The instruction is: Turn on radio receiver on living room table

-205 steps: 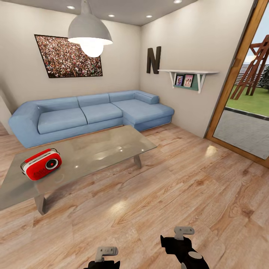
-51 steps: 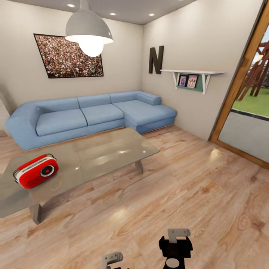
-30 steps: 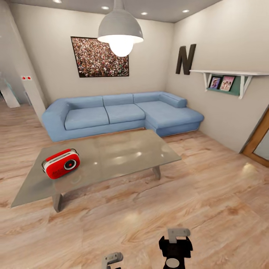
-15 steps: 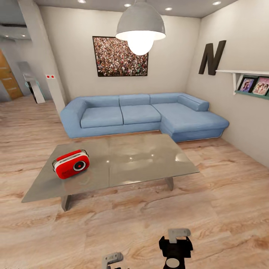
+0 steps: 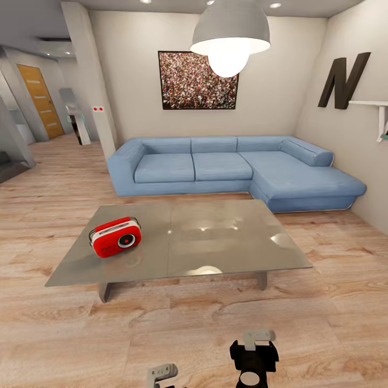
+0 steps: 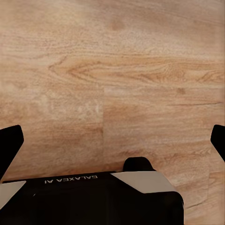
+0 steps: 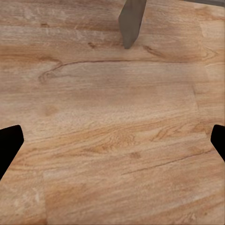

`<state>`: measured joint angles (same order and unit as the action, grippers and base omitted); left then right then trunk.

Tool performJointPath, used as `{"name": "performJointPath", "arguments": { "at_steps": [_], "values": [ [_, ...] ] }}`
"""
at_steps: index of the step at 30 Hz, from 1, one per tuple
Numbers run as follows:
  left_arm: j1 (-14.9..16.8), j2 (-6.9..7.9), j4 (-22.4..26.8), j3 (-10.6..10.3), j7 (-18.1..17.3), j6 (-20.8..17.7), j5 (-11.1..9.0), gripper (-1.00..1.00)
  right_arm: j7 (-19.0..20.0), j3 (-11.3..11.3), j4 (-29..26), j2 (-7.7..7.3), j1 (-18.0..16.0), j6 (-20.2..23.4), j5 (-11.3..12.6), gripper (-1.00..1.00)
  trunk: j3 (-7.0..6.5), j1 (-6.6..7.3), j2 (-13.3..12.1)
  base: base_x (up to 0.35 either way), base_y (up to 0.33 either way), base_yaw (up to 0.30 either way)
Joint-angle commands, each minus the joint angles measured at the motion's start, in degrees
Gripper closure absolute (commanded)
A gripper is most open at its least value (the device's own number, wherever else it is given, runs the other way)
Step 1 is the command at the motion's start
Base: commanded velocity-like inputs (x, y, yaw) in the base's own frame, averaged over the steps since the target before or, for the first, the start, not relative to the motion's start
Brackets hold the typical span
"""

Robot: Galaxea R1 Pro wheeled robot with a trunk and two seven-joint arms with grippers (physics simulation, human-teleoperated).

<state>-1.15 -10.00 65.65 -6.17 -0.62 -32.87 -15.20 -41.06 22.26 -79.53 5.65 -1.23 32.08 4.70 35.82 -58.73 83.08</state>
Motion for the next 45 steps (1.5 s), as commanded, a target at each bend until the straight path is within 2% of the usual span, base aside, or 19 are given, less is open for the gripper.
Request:
{"name": "performJointPath", "arguments": {
  "at_steps": [1, 12, 30, 45],
  "values": [
    [0.0, 0.0, 0.0, 0.0, 0.0, 0.0, 0.0, -1.0, 0.0, 0.0, 0.0, 0.0, 0.0, 0.0, 0.1, -1.0, 0.0, 0.0, 0.0, 0.01, -0.007, 0.023],
    [0.0, 0.0, 0.0, 0.0, 0.0, 0.0, 0.0, -1.0, -0.2, 0.0, 0.0, -0.02, 0.0, 0.0, 0.2, -1.0, 0.0, 0.0, 0.0, 0.021, -0.002, 0.214],
    [0.0, 0.0, 0.0, 0.0, 0.0, 0.0, 0.1, -1.0, -0.2, -0.1, 0.0, -0.01, 0.0, 0.0, 0.2, -1.0, 0.0, 0.0, 0.0, 0.286, -0.063, 0.297],
    [0.0, 0.0, 0.0, 0.0, 0.0, 0.0, 0.0, -1.0, -0.3, -0.1, 0.0, -0.02, 0.0, -0.1, 0.6, -1.0, 0.0, 0.0, 0.0, 0.016, -0.012, 0.161]
  ]
}}
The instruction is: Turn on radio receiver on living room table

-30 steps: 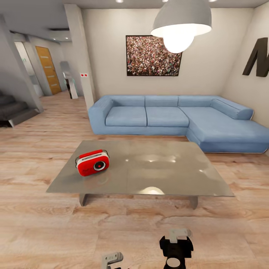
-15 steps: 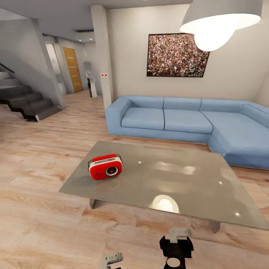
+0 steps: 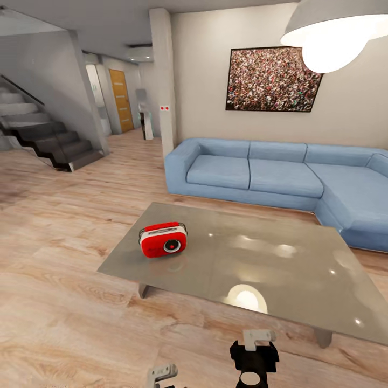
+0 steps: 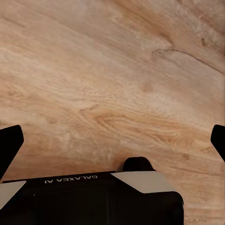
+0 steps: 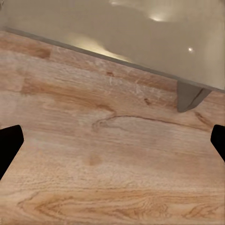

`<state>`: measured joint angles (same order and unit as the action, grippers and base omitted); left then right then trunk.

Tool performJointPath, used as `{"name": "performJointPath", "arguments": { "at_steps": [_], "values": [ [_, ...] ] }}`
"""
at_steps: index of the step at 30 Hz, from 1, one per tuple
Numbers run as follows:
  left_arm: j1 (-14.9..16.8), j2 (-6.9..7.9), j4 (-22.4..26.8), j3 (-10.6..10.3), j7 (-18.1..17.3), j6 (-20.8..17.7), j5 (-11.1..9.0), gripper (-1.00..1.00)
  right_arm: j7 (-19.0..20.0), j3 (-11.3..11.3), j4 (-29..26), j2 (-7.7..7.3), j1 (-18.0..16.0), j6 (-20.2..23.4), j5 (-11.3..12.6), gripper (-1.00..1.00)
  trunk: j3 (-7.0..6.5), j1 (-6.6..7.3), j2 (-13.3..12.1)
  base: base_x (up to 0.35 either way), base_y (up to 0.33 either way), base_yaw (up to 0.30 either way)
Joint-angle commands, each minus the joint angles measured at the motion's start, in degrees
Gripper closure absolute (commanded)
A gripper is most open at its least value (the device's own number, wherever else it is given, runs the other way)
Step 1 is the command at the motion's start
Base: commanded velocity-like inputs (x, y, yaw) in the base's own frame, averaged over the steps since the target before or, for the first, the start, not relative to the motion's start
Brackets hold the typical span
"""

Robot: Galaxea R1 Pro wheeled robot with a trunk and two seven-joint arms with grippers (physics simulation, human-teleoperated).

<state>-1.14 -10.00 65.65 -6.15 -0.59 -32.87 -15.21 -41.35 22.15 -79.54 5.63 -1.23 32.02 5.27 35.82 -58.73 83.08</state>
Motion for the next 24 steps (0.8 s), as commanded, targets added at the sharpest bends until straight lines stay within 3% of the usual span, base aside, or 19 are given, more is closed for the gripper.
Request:
{"name": "performJointPath", "arguments": {
  "at_steps": [1, 24],
  "values": [
    [0.0, 0.0, 0.0, 0.0, 0.0, 0.0, 0.0, -1.0, 0.0, 0.0, 0.0, 0.0, 0.0, 0.0, 0.0, -1.0, 0.0, 0.0, 0.0, 0.041, 0.0, 0.284],
    [0.0, 0.0, 0.0, -0.1, 0.0, 0.0, 0.0, -1.0, 0.0, 0.0, 0.0, 0.0, 0.0, 0.0, 0.0, -1.0, 0.0, 0.0, 0.0, 0.209, 0.0, 0.28]
  ]
}}
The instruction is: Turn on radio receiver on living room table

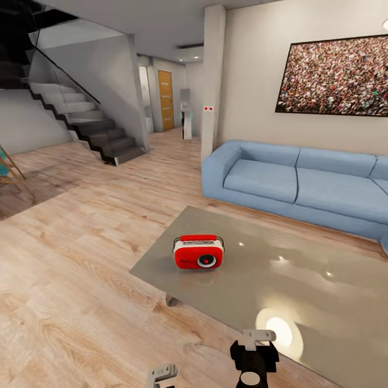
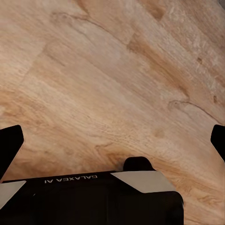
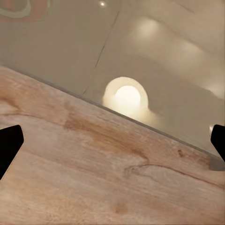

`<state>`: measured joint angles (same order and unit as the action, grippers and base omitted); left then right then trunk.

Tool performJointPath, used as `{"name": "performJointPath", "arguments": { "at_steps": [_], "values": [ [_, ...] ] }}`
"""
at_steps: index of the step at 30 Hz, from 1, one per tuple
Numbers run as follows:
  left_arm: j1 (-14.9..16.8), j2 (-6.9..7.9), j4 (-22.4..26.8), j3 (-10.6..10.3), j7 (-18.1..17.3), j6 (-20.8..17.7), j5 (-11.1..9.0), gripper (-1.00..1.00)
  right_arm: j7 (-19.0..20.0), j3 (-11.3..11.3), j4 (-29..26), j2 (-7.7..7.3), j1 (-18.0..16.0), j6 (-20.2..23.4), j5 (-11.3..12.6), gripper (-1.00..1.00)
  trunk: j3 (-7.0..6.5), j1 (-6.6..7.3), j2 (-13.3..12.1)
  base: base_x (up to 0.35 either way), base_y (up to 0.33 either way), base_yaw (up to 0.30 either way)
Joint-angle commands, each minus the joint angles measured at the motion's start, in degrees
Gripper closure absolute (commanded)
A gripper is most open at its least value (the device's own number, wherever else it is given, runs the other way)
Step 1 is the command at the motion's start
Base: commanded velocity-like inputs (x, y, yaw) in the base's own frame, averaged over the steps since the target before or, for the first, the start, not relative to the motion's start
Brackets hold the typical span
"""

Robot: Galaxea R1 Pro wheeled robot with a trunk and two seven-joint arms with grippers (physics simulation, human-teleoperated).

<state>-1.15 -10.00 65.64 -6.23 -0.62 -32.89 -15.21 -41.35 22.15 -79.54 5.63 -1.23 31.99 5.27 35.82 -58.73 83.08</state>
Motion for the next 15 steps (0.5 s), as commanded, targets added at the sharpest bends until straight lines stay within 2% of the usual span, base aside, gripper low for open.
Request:
{"name": "performJointPath", "arguments": {
  "at_steps": [1, 15],
  "values": [
    [0.0, 0.0, 0.0, 0.0, 0.0, 0.0, 0.0, -1.0, 0.1, 0.0, 0.0, 0.0, 0.0, 0.0, 0.0, -1.0, 0.0, 0.0, 0.0, 0.016, 0.0, 0.043],
    [0.0, 0.0, 0.0, 0.0, 0.0, 0.0, 0.0, -1.0, 0.2, 0.0, 0.0, 0.0, 0.0, 0.0, 0.0, -1.0, 0.0, 0.0, 0.0, 0.002, 0.0, 0.006]
  ]
}}
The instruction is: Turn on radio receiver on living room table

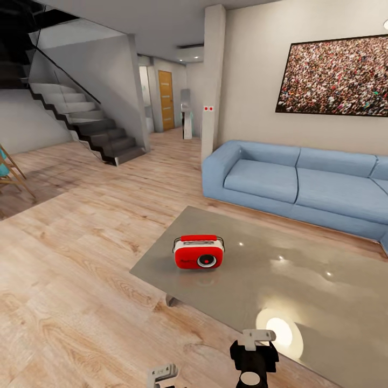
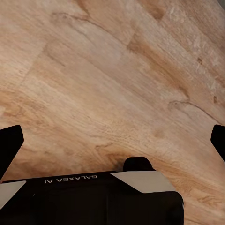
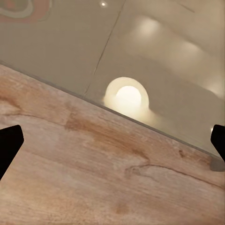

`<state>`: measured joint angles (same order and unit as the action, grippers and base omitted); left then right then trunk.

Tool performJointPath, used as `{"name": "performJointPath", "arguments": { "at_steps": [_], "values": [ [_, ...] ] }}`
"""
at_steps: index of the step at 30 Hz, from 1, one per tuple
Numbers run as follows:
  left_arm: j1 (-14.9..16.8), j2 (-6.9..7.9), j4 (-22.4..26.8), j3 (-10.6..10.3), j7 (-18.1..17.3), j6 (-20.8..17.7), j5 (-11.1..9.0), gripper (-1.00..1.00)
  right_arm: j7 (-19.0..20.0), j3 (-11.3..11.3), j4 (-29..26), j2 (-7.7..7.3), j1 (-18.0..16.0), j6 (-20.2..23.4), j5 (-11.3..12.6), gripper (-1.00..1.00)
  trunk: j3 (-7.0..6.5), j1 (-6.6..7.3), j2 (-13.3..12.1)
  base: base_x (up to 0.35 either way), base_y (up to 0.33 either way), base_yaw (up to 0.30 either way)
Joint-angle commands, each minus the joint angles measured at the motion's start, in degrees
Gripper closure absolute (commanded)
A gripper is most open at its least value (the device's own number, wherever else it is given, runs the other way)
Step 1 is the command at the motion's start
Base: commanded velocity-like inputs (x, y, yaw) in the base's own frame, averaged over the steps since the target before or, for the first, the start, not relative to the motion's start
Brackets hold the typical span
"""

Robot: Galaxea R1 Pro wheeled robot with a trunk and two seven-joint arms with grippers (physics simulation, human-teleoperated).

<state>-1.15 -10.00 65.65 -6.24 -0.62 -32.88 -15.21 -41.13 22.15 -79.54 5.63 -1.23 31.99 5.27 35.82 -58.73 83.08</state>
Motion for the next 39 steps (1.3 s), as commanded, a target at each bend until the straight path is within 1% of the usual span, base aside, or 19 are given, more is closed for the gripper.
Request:
{"name": "performJointPath", "arguments": {
  "at_steps": [1, 14, 26, 36, 39],
  "values": [
    [0.0, 0.0, 0.0, 0.0, 0.0, 0.0, 0.0, -1.0, 0.0, 0.0, 0.0, 0.0, 0.0, 0.0, 0.0, -1.0, 0.0, 0.0, 0.0, 0.0, 0.0, 0.0],
    [0.0, 0.0, 0.0, 0.0, 0.0, 0.0, 0.0, -1.0, 0.1, 0.0, 0.0, 0.0, 0.0, 0.0, 0.1, -1.0, 0.0, 0.0, 0.0, 0.007, 0.002, 0.0],
    [0.0, 0.0, 0.0, 0.1, 0.1, 0.0, 0.0, -1.0, 0.1, 0.0, 0.0, 0.01, 0.0, 0.0, 0.1, -1.0, 0.0, 0.0, 0.0, 0.259, 0.048, 0.0],
    [0.0, 0.0, 0.0, 0.0, 0.1, 0.0, 0.0, -1.0, 0.1, 0.1, 0.0, 0.0, 0.0, 0.0, 0.1, -1.0, 0.0, 0.0, 0.0, 0.042, 0.002, 0.0],
    [0.0, 0.0, 0.0, 0.0, 0.1, 0.0, 0.0, -1.0, 0.1, 0.1, 0.0, 0.01, 0.0, 0.0, 0.1, -1.0, 0.0, 0.0, 0.0, 0.166, 0.0, 0.0]
  ]
}}
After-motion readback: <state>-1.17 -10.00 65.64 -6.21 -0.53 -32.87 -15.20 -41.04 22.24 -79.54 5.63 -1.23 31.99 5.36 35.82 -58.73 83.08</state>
